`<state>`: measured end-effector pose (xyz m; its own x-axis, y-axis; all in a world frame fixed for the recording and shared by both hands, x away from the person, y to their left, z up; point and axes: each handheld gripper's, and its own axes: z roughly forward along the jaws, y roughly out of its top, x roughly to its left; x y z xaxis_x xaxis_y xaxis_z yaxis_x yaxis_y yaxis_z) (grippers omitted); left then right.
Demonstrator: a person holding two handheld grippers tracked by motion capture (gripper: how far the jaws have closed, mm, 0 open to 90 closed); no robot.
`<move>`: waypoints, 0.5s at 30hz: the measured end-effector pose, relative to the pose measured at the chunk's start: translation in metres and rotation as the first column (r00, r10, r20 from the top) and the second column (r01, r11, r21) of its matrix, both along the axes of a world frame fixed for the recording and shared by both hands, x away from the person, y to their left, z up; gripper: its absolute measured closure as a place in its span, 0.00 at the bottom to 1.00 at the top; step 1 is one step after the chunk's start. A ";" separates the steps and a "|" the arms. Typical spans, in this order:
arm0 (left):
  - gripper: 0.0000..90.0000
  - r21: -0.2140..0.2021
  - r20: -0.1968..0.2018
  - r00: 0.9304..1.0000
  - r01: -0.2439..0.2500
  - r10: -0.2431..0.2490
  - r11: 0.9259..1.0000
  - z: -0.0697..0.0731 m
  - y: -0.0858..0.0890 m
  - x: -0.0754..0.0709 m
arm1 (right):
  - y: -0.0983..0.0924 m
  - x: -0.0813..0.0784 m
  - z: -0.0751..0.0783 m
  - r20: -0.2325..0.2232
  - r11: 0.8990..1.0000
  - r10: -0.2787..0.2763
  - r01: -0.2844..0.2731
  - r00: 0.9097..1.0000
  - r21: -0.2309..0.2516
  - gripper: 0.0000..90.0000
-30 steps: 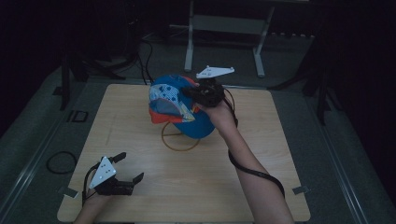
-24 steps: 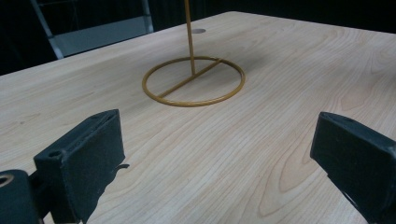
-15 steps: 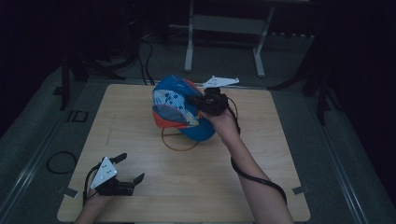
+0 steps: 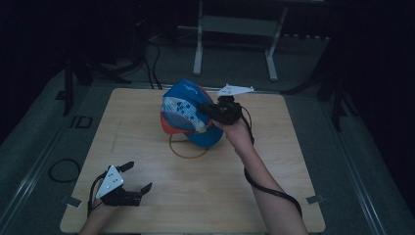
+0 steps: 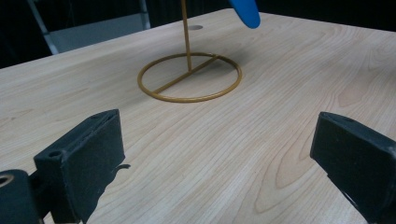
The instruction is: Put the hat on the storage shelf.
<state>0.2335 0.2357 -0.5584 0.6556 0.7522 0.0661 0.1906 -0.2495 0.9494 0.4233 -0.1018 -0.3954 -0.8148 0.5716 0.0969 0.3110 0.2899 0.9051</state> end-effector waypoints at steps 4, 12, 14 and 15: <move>0.04 -0.007 -0.004 1.000 0.001 -0.001 1.000 0.000 0.000 0.000 | -0.002 0.000 -0.003 -0.009 1.000 0.002 -0.002 1.000 0.021 0.86; 0.04 -0.007 -0.002 1.000 0.008 -0.008 1.000 -0.001 0.000 0.000 | -0.008 0.001 -0.007 -0.015 0.999 -0.011 0.011 1.000 0.033 0.78; 0.04 -0.006 -0.002 1.000 0.009 -0.009 1.000 -0.001 -0.001 0.000 | -0.012 0.000 -0.005 -0.017 0.999 -0.017 0.018 1.000 0.048 0.77; 0.04 -0.007 -0.001 1.000 0.008 -0.008 1.000 -0.001 0.000 0.000 | -0.013 0.000 -0.005 -0.019 0.998 -0.016 0.017 1.000 0.056 0.76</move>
<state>0.2335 0.2353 -0.5592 0.6619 0.7472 0.0604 0.1894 -0.2446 0.9509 0.4233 -0.1150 -0.4003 -0.8031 0.5782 0.1442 0.3324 0.2338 0.9137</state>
